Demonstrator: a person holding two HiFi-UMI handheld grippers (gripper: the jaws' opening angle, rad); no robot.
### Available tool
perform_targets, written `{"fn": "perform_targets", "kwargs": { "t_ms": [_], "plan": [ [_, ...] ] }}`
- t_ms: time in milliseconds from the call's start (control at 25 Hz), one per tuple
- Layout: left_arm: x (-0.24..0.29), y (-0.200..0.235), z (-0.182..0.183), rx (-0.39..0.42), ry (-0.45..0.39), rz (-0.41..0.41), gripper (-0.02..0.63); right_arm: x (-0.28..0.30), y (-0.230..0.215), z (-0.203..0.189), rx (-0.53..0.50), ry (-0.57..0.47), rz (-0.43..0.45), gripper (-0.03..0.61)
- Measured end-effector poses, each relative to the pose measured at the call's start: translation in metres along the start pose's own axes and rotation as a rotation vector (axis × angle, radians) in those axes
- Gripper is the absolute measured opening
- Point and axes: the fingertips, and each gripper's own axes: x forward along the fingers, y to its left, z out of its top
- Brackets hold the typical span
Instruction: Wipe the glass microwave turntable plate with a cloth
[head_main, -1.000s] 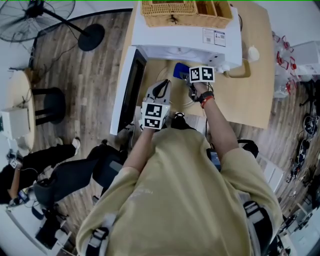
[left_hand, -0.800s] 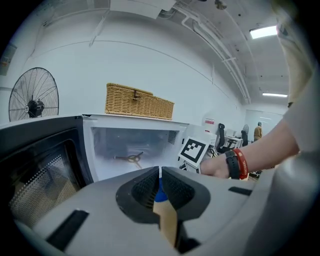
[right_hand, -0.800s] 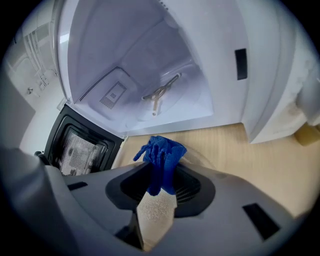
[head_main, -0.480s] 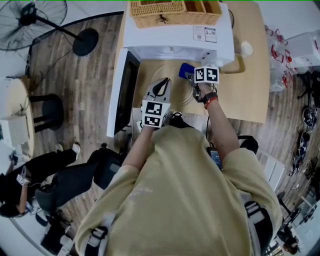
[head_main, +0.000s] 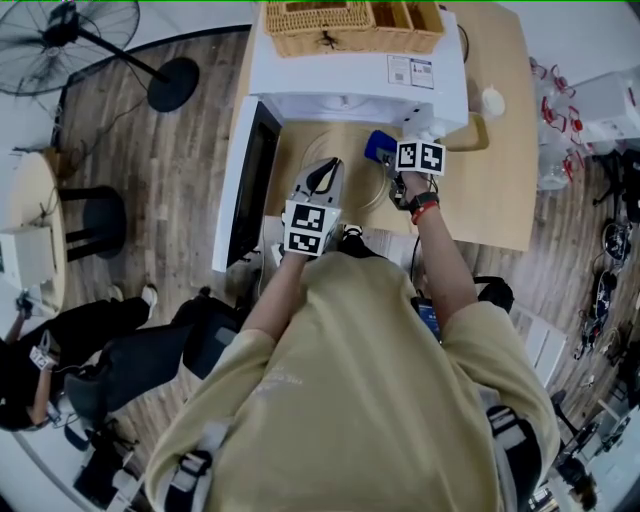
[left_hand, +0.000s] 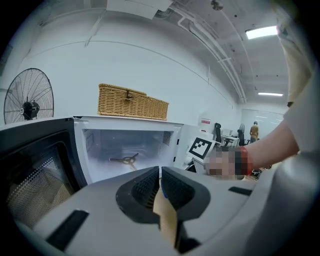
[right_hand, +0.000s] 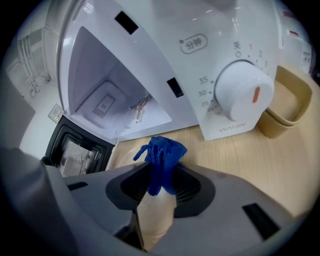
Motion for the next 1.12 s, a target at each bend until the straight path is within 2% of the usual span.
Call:
{"fn": "perform_targets", "kwargs": {
  "t_ms": [320,520,720,880,1120],
  "plan": [
    [-0.019,0.026,-0.006,-0.03,-0.004,0.079,0.034,0.023,0.083,-0.009,-0.053,0.046,0.175,0.14],
    [-0.035,0.043,-0.007,-0.045,-0.014,0.129,0.034,0.049,0.126,-0.024,-0.098,0.105,0.229,0.14],
    [-0.05,0.059,-0.013,-0.061,-0.016,0.182,0.034,0.074,0.151,-0.039,-0.133,0.158,0.247,0.14],
    [-0.059,0.07,-0.017,-0.074,-0.015,0.213,0.034,0.089,0.154,-0.049,-0.151,0.187,0.218,0.14],
    [-0.055,0.071,-0.026,-0.071,-0.012,0.204,0.034,0.092,0.143,-0.048,-0.141,0.187,0.205,0.141]
  ]
}}
